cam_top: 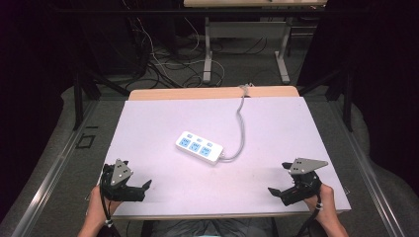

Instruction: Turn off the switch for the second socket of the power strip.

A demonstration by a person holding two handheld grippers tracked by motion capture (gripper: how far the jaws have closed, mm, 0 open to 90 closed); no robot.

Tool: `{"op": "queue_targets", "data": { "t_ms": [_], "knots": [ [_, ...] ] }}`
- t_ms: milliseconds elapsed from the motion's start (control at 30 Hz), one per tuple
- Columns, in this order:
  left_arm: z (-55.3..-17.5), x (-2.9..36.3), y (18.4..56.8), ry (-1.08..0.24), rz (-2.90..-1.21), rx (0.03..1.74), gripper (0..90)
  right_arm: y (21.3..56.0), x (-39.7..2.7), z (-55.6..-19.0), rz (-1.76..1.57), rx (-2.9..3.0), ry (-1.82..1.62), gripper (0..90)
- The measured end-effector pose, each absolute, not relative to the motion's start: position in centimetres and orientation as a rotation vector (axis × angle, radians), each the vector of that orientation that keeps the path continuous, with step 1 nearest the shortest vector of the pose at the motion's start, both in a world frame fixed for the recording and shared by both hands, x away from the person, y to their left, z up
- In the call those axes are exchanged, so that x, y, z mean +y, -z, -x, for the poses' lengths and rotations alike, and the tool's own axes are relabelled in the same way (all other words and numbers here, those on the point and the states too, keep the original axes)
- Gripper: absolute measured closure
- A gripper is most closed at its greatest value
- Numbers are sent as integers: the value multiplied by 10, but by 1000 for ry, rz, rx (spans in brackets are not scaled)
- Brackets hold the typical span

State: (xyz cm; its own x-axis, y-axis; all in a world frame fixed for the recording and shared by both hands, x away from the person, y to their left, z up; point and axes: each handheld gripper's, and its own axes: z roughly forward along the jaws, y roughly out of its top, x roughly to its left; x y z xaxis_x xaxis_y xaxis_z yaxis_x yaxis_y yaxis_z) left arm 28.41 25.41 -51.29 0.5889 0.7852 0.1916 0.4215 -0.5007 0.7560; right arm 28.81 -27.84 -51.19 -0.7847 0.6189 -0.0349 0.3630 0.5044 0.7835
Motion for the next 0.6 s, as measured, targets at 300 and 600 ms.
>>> {"op": "queue_targets", "data": {
  "t_ms": [300,600],
  "knots": [
    [-292,254,506,-695,-2146,969,1,513,-279,-289,-833,2443,-1161,16],
    [-301,256,501,-681,-2138,997,1,513,-278,-291,-832,2443,-1156,19]
  ]
}}
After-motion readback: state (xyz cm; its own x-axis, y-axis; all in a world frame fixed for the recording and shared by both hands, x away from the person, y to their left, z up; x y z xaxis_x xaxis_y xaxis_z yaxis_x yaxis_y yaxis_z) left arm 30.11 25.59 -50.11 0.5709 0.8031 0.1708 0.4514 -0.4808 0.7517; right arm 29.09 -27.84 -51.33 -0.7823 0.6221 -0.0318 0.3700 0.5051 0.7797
